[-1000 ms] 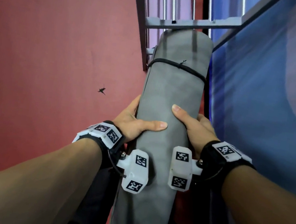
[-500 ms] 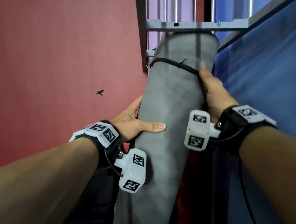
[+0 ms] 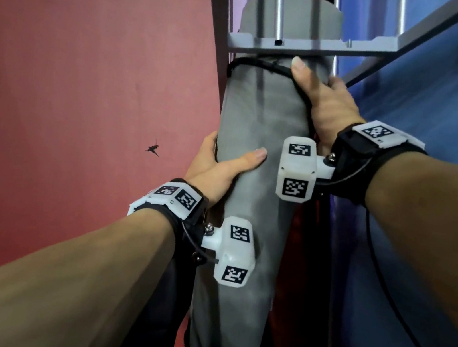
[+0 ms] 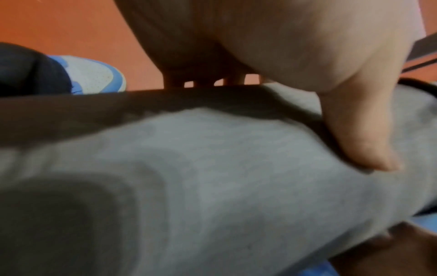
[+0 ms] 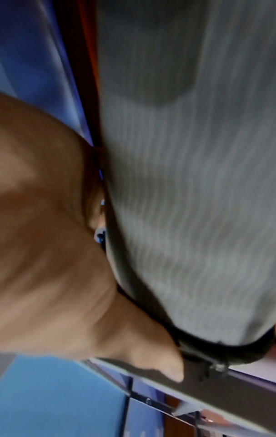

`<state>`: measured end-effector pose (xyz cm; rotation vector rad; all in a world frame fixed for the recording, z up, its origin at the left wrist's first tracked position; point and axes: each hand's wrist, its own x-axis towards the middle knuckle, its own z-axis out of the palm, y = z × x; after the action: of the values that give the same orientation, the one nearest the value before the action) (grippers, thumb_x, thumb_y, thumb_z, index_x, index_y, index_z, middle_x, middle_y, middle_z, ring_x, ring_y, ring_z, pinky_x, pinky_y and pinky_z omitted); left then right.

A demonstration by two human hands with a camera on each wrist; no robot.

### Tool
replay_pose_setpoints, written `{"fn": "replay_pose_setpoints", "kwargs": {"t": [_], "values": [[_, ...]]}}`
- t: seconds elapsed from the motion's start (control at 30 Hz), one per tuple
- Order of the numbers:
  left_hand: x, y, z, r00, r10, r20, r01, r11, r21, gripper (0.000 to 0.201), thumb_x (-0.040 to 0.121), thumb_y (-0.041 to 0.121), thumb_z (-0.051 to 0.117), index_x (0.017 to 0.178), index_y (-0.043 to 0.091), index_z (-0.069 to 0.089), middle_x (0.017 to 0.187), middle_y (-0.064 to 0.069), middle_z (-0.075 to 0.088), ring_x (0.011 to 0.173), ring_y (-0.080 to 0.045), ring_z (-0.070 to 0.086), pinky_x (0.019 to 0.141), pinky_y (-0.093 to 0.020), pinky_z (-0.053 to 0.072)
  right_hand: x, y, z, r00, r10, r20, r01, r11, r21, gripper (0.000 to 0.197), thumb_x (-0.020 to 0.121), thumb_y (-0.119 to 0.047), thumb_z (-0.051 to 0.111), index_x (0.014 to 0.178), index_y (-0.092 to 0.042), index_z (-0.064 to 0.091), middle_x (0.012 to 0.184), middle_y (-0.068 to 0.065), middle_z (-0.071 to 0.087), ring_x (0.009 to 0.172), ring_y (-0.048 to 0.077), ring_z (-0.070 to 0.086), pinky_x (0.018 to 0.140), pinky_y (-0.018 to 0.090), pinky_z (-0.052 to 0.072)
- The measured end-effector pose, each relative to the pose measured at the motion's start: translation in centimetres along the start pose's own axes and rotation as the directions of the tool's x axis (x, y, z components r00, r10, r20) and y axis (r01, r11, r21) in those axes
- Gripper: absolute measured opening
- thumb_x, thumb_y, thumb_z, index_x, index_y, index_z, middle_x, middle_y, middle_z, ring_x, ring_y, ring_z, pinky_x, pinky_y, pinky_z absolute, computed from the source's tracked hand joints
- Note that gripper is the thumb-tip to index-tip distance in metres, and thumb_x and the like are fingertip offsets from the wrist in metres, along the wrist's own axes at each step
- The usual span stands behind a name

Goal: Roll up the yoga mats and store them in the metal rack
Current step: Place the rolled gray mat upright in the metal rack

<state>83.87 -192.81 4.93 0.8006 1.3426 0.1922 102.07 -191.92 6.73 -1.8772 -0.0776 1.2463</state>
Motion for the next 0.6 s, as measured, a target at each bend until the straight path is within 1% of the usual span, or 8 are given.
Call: {"fn": "replay_pose_setpoints", "kwargs": {"t": [0.07, 0.17, 0.27, 0.37, 0.43, 0.47, 0.53, 0.6], "values": [[0.5, 0.4, 0.3, 0.998, 0.023, -0.058, -0.023, 1.000, -0.001, 0.084, 0.065, 0.039, 0.089, 0.134, 0.024, 0.043, 0.111, 0.013, 0.066, 0.094, -0.002, 0.067, 0.082, -0.022, 0.054, -0.5, 0.5, 0.0, 1.000, 0.005, 0.003, -0.004, 0.993, -0.120, 0.138, 0.033, -0.079, 0.082, 0.150, -0.037, 0.022, 0.140, -0.008, 0.052, 0.116, 0.016, 0.061, 0.100, 0.042, 0.050], [1.5, 1.4, 1.4, 0.993, 0.066, -0.094, -0.069, 0.997, -0.024, 0.073, 0.073, 0.028, 0.085, 0.132, 0.019, 0.043, 0.107, 0.013, 0.065, 0.087, 0.004, 0.066, 0.075, -0.015, 0.055, -2.1, 3.8, -1.2, 0.993, 0.032, 0.112, -0.009, 0.980, -0.199, 0.115, 0.047, -0.061, 0.088, 0.141, -0.034, 0.028, 0.124, -0.011, 0.061, 0.106, 0.011, 0.065, 0.097, 0.039, 0.053], [2.3, 2.4, 2.6, 0.992, 0.103, -0.079, -0.106, 0.994, -0.034, 0.075, 0.071, 0.034, 0.087, 0.131, 0.022, 0.045, 0.105, 0.014, 0.068, 0.092, -0.001, 0.068, 0.086, -0.024, 0.055, -3.4, 6.7, -2.2, 0.987, 0.085, 0.135, -0.056, 0.977, -0.204, 0.128, 0.042, -0.054, 0.091, 0.147, -0.029, 0.022, 0.119, -0.013, 0.062, 0.103, 0.004, 0.065, 0.097, 0.033, 0.052], [2.7, 2.5, 2.6, 0.989, 0.110, -0.096, -0.110, 0.994, 0.006, 0.087, 0.057, 0.054, 0.087, 0.130, 0.033, 0.045, 0.110, 0.015, 0.069, 0.099, -0.006, 0.069, 0.095, -0.036, 0.054, -3.3, 7.3, -2.3, 0.993, 0.086, 0.084, -0.073, 0.987, -0.146, 0.115, 0.049, -0.047, 0.092, 0.144, -0.029, 0.029, 0.113, -0.015, 0.064, 0.098, 0.002, 0.066, 0.090, 0.029, 0.055], [2.8, 1.9, 2.0, 0.990, 0.094, -0.107, -0.092, 0.995, 0.023, 0.112, 0.047, 0.066, 0.081, 0.143, 0.032, 0.034, 0.128, 0.006, 0.062, 0.111, -0.011, 0.064, 0.101, -0.038, 0.050, -3.0, 6.3, -2.3, 0.997, 0.036, 0.063, -0.028, 0.992, -0.125, 0.093, 0.056, -0.040, 0.092, 0.134, -0.030, 0.043, 0.104, -0.014, 0.069, 0.090, 0.001, 0.069, 0.081, 0.026, 0.057], [2.6, 1.4, 1.6, 0.994, 0.074, -0.082, -0.071, 0.997, 0.041, 0.124, 0.044, 0.069, 0.078, 0.149, 0.031, 0.026, 0.136, -0.001, 0.056, 0.117, -0.015, 0.061, 0.104, -0.039, 0.048, -2.7, 5.6, -2.3, 0.999, 0.011, 0.048, -0.006, 0.995, -0.097, 0.090, 0.053, -0.042, 0.093, 0.130, -0.031, 0.047, 0.103, -0.011, 0.071, 0.089, 0.005, 0.071, 0.081, 0.030, 0.058], [1.6, -0.3, 1.3, 0.999, 0.022, 0.043, -0.027, 0.993, 0.115, 0.140, 0.037, 0.066, 0.081, 0.154, 0.029, 0.013, 0.143, -0.006, 0.049, 0.125, -0.016, 0.055, 0.108, -0.041, 0.045, -1.2, 3.7, -2.0, 1.000, -0.024, -0.017, 0.023, 0.998, -0.055, 0.101, 0.040, -0.054, 0.093, 0.128, -0.032, 0.049, 0.105, -0.007, 0.073, 0.091, 0.012, 0.072, 0.083, 0.039, 0.059], [0.7, -2.2, 1.5, 0.988, -0.015, 0.156, -0.010, 0.987, 0.162, 0.143, 0.030, 0.059, 0.089, 0.149, 0.024, 0.018, 0.135, 0.005, 0.056, 0.117, -0.003, 0.059, 0.103, -0.034, 0.049, 0.1, 1.5, -1.8, 0.994, -0.079, -0.078, 0.072, 0.994, -0.083, 0.113, 0.033, -0.069, 0.087, 0.133, -0.033, 0.048, 0.114, -0.010, 0.069, 0.100, 0.013, 0.069, 0.090, 0.039, 0.056]]}}
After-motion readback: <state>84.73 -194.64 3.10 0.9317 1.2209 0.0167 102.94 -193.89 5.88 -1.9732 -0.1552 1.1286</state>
